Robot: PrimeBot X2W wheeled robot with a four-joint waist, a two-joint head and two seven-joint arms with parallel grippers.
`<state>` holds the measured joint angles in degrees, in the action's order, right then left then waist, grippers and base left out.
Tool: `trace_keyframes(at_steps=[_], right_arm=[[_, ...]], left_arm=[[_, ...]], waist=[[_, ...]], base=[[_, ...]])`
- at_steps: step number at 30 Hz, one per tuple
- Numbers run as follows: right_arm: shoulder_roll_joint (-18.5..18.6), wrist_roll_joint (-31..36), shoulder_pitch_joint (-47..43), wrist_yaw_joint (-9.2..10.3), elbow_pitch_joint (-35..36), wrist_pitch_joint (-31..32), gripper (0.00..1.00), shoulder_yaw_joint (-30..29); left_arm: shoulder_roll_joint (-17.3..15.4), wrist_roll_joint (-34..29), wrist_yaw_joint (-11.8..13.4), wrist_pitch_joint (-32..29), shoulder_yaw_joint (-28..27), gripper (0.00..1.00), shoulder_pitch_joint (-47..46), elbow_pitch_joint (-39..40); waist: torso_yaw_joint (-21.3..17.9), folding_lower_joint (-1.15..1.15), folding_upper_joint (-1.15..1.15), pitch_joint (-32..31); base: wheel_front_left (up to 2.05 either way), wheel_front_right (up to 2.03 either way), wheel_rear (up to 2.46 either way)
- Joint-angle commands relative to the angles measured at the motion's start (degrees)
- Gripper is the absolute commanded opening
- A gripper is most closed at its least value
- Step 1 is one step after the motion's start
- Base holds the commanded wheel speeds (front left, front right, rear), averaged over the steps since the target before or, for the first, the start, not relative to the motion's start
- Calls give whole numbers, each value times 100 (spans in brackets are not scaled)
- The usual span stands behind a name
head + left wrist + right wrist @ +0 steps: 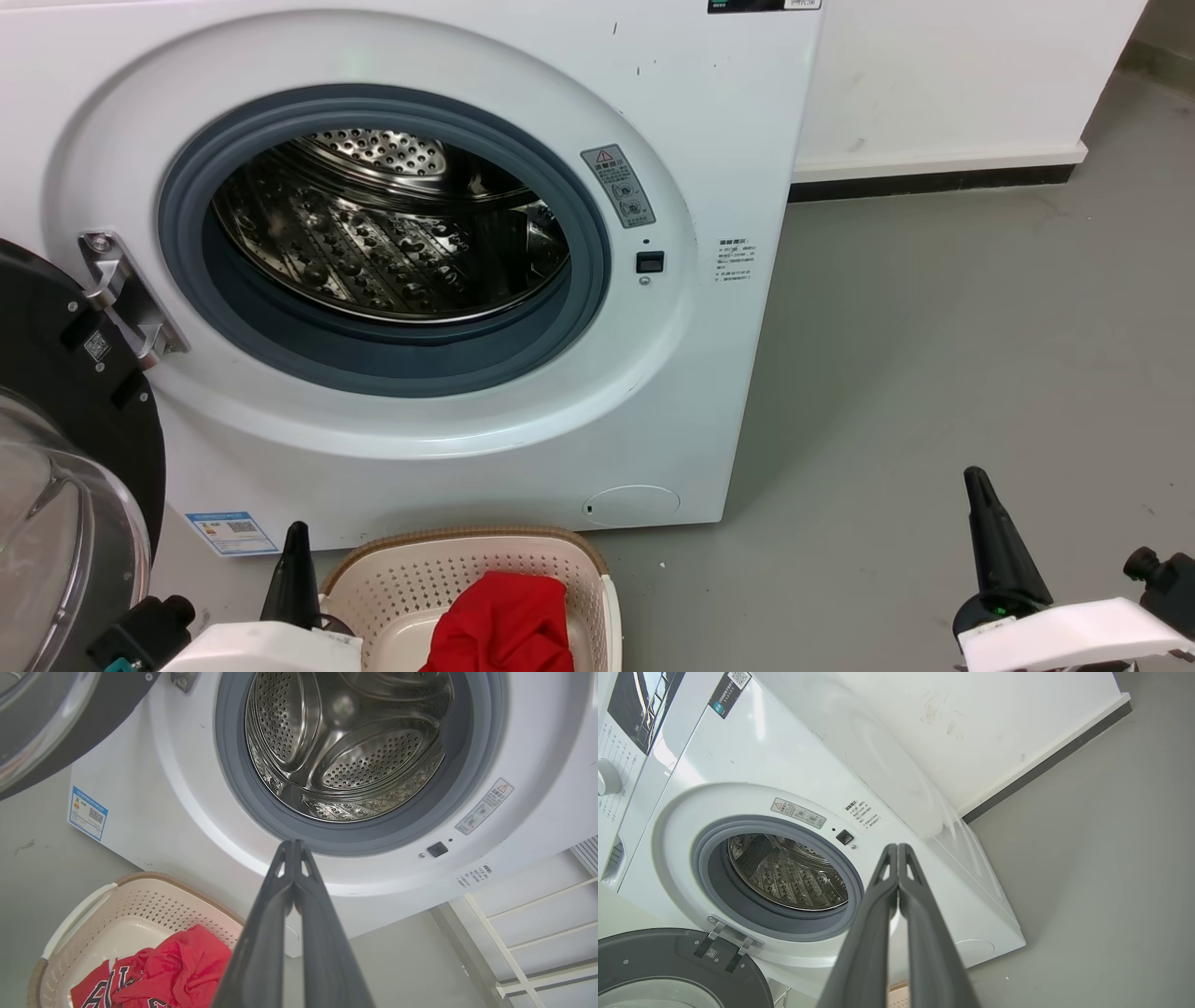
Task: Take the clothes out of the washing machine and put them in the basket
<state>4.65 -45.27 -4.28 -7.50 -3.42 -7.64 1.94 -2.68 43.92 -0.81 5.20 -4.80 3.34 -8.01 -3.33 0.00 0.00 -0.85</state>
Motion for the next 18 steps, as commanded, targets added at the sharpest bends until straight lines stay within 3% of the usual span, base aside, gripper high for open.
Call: trace_keyframes(at_steps=[1,18], right_arm=[[45,-202,184,0,24,27,0,-23],[66,-1489,419,0,-257,315,0,-138]], left_arm=[[-16,172,-41,-34,-25,0,-149,35],[-20,1416,-216,-341,-67,0,-378,-134]], waist=[[5,0,0,2],[70,0,0,22]], base=[[0,0,0],[0,0,0]])
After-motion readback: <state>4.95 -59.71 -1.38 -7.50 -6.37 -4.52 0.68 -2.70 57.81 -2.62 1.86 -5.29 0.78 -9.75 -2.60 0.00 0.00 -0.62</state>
